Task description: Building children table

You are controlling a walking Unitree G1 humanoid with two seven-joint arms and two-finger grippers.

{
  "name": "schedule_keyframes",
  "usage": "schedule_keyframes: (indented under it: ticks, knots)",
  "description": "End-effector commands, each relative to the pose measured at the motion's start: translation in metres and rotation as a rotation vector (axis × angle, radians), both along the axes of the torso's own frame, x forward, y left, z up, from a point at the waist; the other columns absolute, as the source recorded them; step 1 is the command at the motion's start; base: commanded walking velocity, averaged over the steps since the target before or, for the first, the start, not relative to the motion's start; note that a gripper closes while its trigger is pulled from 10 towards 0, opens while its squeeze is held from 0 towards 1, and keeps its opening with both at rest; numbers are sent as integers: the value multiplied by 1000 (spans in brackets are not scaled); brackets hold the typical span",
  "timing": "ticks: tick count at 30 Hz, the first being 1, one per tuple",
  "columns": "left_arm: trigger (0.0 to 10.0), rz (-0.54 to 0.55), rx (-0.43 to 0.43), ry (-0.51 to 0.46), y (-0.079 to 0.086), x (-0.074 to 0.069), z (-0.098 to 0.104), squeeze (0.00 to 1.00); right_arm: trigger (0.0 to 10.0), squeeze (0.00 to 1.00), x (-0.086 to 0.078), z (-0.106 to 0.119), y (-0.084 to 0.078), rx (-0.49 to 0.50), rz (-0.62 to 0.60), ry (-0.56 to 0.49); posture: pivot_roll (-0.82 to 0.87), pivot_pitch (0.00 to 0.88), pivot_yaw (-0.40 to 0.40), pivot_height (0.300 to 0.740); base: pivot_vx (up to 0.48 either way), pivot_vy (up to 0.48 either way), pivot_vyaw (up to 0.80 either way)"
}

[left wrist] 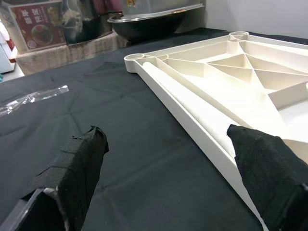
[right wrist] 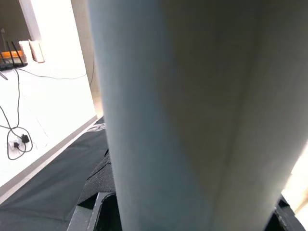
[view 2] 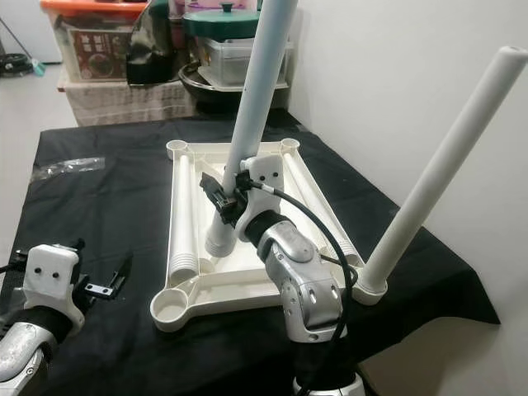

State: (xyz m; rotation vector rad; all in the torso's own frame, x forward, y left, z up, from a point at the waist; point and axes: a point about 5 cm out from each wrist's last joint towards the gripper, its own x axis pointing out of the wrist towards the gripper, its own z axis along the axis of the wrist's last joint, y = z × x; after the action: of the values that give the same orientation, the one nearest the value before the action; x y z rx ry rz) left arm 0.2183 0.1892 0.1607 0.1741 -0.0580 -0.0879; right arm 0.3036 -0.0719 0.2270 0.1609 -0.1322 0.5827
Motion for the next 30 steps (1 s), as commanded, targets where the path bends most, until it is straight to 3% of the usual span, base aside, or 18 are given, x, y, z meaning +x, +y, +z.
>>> schedule_keyframes:
  ticks: [1, 30]
  knots:
    - [10000, -7, -9, -2, -3, 0, 0, 0, 10000, 0, -2, 5, 3, 29, 12, -24, 75, 0, -75, 740, -304, 0, 0]
    - [10000, 42, 1, 34, 7, 6, -7, 0, 10000, 0, 1, 2, 0, 38, -30, -16, 71, 0, -63, 740, 0, 0, 0]
